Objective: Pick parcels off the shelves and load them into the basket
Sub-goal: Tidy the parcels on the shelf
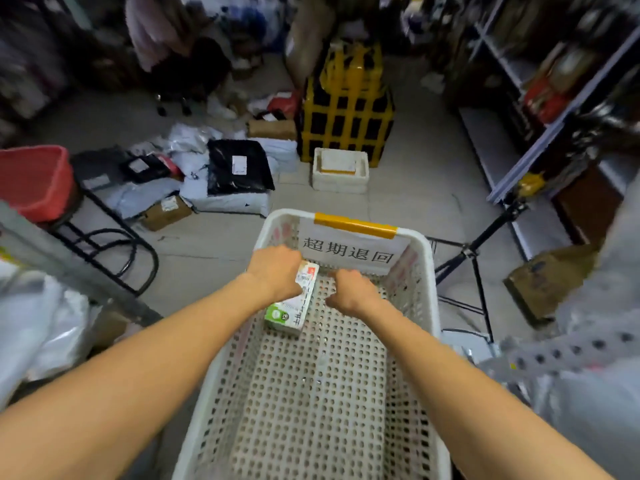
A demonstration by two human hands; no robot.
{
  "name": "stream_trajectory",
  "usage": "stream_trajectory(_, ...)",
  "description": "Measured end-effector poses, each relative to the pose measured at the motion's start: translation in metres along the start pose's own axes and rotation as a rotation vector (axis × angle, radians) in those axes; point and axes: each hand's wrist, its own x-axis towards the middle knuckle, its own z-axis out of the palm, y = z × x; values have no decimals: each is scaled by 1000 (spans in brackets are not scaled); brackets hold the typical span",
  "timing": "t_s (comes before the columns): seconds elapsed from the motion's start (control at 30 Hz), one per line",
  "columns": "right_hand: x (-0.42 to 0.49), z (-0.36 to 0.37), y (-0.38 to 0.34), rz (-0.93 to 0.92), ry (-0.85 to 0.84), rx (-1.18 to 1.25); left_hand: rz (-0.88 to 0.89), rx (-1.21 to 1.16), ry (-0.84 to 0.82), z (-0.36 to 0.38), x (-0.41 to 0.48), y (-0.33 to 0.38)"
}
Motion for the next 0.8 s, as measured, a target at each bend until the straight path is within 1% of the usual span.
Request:
stream_trajectory(0.1,-46,-37,-26,-89,-5,-88,-95,-69,28,-39,-55,-7)
stream_trajectory(0.2,-91,-64,-68,-213,-18,-147,-171,-136,58,-73,-114,-18)
stream_trajectory(0.37,-149,-68,-160,-432,-17,-228,-340,-184,120,-101,-221,-54)
stream_trajectory(0.5,-201,-46,-242,-637,-52,-373,-496,-163,178,-98,-330,-91)
stream_trajectory(0.6,-247,-16,-302,-789,-43,-518,-662,-221,215,-81,-419,-108)
stream_trajectory(0.7,-307,21,-357,-982,-61,-578,-834,-292,240,-60,-516,-110)
stream_trajectory(0.8,-383,67,-407,-1168,-113,-631,-1048,-361,242,-39,-629,-99)
